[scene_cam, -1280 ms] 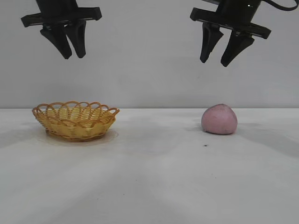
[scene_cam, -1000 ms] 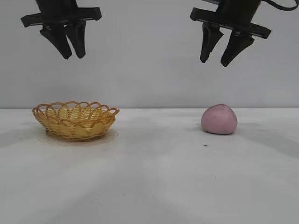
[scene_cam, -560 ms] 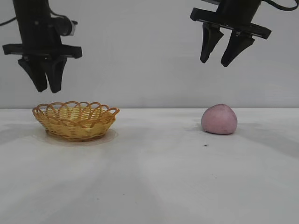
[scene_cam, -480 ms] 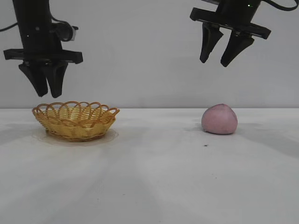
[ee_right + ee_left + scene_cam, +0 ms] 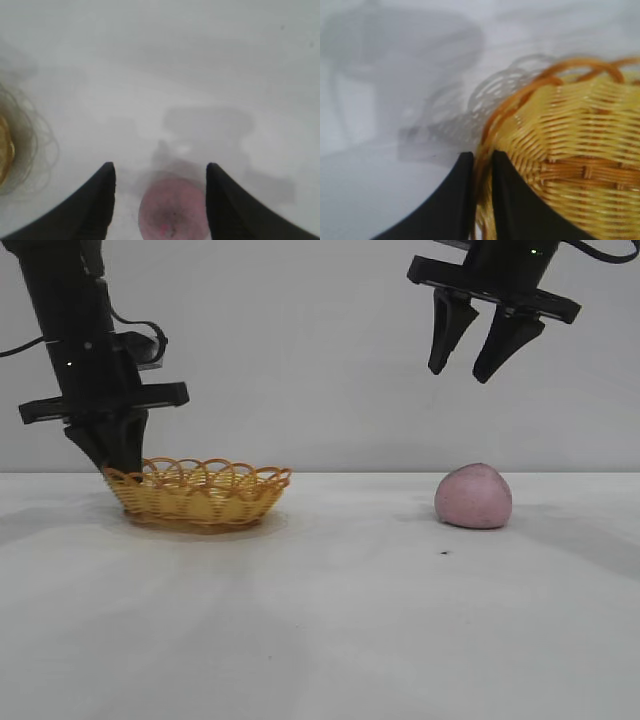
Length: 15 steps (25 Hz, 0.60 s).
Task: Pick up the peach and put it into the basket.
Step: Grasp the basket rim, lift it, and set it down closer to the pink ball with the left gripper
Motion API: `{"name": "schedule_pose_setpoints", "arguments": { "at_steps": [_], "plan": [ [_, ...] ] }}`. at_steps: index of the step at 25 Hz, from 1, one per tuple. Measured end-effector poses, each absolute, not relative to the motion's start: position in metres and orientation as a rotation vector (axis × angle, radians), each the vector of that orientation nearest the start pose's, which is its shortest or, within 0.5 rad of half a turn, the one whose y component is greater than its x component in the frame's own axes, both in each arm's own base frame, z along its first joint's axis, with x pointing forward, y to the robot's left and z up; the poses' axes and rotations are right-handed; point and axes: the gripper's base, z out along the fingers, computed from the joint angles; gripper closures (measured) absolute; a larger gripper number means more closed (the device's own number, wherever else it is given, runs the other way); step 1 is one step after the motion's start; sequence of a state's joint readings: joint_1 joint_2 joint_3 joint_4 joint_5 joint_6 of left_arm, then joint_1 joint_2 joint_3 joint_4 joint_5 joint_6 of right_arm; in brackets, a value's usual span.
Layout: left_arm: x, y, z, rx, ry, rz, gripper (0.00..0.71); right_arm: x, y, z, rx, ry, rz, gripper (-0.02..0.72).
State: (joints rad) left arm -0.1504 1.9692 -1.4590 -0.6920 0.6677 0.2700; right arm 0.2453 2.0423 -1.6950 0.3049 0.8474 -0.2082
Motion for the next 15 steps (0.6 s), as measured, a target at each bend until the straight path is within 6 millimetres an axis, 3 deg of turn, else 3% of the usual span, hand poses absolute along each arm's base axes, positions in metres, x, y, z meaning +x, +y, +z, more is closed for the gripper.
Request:
{"name": "schedule_pose_setpoints", "arguments": {
  "at_steps": [2, 7, 15],
  "plan": [
    [0.394, -0.115, 0.211, -0.03, 2.533, -0.796, 0.71, 0.433, 0.13, 0.235, -0.41, 2.632, 0.38, 0.312],
    [0.344, -0.151, 0.16, 0.0, 2.637, -0.783, 0.71, 0.432, 0.13, 0.235, -0.421, 2.642, 0.38, 0.312],
    [0.337, -0.153, 0.13, -0.154, 2.68, -0.759, 0.71, 0.432, 0.13, 0.235, -0.424, 2.647, 0.381, 0.312]
  ]
}}
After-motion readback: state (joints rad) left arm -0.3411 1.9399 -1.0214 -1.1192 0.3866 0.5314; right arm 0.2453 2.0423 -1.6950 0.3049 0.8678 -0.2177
